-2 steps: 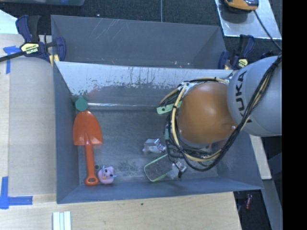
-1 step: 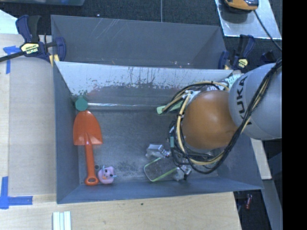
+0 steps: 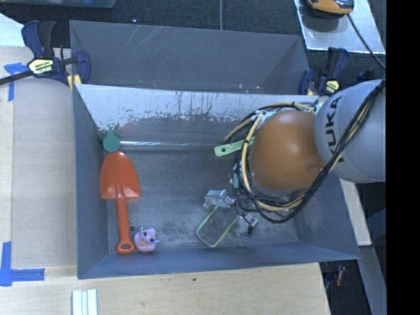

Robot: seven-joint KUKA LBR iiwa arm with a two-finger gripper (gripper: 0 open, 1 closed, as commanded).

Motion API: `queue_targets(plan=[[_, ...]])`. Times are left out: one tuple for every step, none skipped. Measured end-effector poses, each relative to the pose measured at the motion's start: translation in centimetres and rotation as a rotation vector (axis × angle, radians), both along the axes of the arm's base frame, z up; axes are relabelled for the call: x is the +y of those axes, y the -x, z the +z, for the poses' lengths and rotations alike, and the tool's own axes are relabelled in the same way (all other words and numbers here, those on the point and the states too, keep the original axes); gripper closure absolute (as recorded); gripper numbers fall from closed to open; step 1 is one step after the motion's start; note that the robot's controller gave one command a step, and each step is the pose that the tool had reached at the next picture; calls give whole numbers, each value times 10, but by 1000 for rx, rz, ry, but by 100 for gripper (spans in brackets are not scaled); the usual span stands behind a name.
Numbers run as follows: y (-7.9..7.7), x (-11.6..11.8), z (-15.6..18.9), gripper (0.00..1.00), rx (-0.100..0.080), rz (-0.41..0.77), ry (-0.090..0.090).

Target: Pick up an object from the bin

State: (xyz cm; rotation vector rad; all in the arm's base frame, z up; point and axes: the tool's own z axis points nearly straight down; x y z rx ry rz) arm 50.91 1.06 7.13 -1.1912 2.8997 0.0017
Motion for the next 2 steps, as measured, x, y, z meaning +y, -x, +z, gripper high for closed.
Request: queue_targets(plan=[[0, 0, 0, 100, 0, 0, 0], [2, 0, 34, 100, 5, -1, -1]])
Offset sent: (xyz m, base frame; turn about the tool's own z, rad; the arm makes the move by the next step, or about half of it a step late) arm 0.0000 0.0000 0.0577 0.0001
